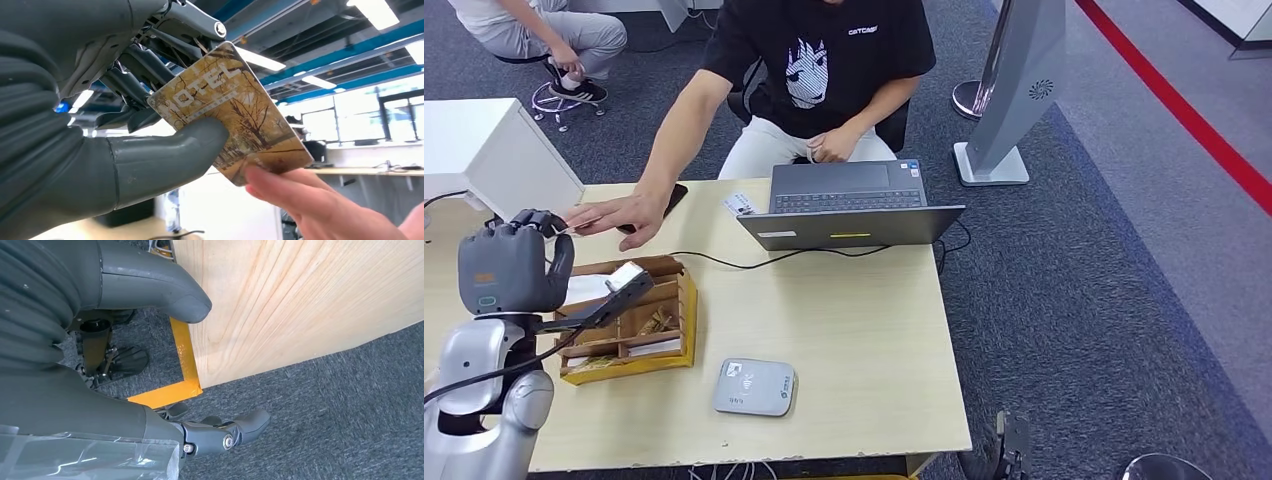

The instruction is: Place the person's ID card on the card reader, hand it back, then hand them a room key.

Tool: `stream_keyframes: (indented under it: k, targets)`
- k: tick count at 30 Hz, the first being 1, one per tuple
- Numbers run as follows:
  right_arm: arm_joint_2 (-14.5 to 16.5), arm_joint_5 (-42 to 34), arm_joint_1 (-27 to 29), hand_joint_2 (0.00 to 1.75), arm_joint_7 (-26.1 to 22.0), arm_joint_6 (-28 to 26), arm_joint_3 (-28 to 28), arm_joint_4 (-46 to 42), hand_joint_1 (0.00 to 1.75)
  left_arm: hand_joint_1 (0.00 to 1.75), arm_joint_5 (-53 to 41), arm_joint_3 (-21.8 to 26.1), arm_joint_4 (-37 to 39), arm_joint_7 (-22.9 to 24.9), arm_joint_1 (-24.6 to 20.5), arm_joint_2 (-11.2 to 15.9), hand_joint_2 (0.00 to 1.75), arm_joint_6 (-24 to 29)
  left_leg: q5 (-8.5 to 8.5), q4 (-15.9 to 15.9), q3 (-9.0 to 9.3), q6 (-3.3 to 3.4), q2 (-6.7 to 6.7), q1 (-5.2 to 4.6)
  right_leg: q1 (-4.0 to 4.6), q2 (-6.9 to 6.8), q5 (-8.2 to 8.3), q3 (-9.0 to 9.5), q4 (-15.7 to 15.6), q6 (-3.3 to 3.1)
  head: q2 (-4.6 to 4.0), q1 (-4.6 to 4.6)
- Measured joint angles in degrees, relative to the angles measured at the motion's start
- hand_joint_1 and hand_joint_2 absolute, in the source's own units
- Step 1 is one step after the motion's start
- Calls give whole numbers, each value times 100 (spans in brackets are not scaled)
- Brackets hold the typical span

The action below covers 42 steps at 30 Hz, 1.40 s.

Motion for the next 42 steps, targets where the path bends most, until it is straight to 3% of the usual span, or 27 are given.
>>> stream_keyframes:
  k: [12, 16, 24, 34, 42]
  targets:
    - [0, -26, 8, 175, -18, -7, 75, 0, 0, 171, 487, 302, 33, -182, 151, -1, 175, 234, -8, 0, -5, -3, 17, 0, 0, 23, -1, -12, 0, 0, 0, 1]
    - [0, -33, 9, 175, -33, -6, 86, 0, 0, 0, 569, 377, 13, -214, 221, -1, 175, 241, -8, -1, -6, -3, 18, 0, 1, 22, -2, -13, 0, 0, 0, 0]
    - [-4, -213, 70, 175, -134, 42, 84, 0, 0, 0, 617, 508, -438, -510, 689, 91, 175, 297, -8, -1, -6, -3, 18, 0, 0, 21, -2, -13, -1, 0, 0, 0]
    - [-79, -423, 228, 175, -290, 95, -44, -21, 0, 0, -13, 367, -1347, -999, 1894, 317, 175, 352, -17, -1, -6, 1, 19, -1, -1, 22, -7, -13, -4, 6, 0, 1]
    - [-141, -409, 266, 175, -322, 105, -219, -33, 0, 0, -848, -10, -1289, -757, 2630, 657, 175, 504, -19, -1, -6, 1, 21, 0, 0, 21, -8, -14, -5, 6, 0, 0]
